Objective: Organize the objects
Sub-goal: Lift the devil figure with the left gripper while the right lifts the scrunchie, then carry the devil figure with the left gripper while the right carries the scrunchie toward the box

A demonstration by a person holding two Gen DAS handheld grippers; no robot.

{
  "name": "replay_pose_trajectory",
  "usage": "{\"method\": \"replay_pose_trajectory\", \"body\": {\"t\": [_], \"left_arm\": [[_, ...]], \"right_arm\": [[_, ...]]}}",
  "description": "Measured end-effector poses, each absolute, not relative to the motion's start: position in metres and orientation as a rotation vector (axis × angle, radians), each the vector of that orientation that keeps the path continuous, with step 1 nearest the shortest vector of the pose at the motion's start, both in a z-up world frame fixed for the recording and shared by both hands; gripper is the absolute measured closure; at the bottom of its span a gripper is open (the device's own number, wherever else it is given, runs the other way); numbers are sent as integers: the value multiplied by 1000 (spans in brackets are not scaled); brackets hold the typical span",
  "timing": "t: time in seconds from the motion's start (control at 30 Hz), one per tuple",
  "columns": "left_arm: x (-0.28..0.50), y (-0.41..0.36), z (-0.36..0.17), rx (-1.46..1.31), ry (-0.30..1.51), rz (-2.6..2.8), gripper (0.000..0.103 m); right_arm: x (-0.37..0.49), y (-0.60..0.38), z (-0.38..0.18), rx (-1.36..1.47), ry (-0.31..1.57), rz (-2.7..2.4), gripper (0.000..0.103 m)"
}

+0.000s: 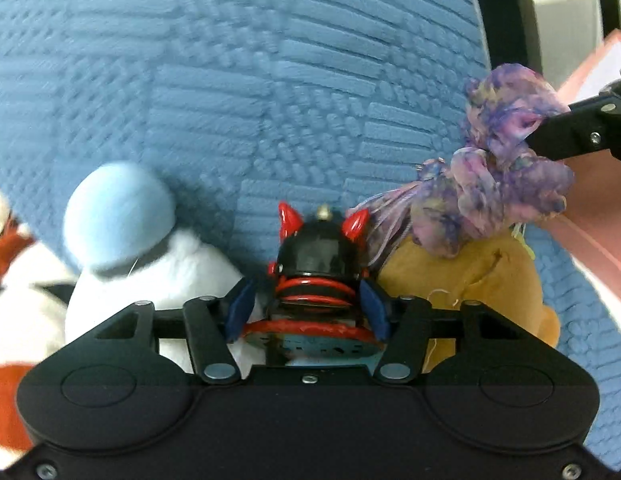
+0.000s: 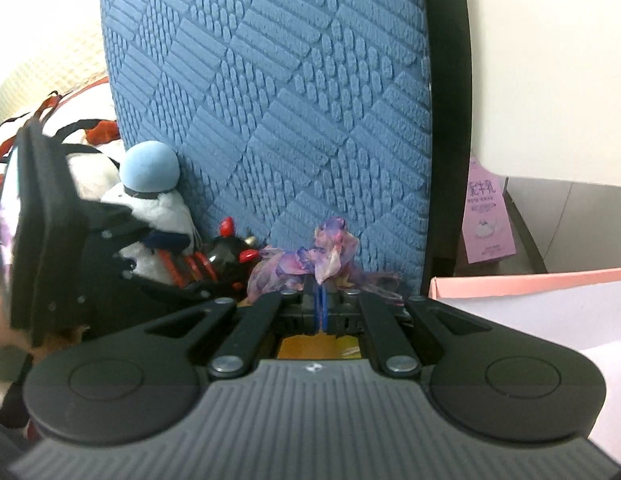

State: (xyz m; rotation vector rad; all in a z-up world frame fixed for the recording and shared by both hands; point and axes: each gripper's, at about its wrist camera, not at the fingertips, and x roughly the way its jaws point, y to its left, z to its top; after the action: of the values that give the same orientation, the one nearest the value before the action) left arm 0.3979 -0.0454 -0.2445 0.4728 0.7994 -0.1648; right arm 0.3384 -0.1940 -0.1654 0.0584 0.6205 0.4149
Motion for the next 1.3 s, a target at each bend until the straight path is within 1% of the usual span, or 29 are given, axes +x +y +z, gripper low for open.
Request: {"method": "replay_pose_trajectory", "body": {"t": [0.07,0.1,0.13,0.2,0.4,0.57,0.73,0.87,1.1,1.3], "left_arm": [[394,-35,-238,385,796,-149,51],[392,-30,-234,338,793,-147,60],[390,-26,-230,295,792,-134,61],[384,-16,-223,212,792,-115,61],[359,0,-214,136,780,-85,62],[315,7,-198,124,728,-38,62],[291,14,-210,42,758,-60,62],[260,9,-216,23,796,-72,62],[230,4,-242,-43,920,-83,61],[218,-9,-263,-53,1013,-79,61]], "right_arm": [[334,-194,-161,66,596,418,99],[331,-192,-159,68,580,420,99],[329,-193,-155,74,564,422,98],[322,-195,-148,90,532,427,99],[296,-189,-126,76,435,423,98],[265,-180,-126,47,433,441,99],[232,-172,-143,11,519,448,98],[215,-169,-168,0,652,455,98],[190,-161,-211,-9,886,454,98],[176,-162,-219,-15,930,437,94]]}}
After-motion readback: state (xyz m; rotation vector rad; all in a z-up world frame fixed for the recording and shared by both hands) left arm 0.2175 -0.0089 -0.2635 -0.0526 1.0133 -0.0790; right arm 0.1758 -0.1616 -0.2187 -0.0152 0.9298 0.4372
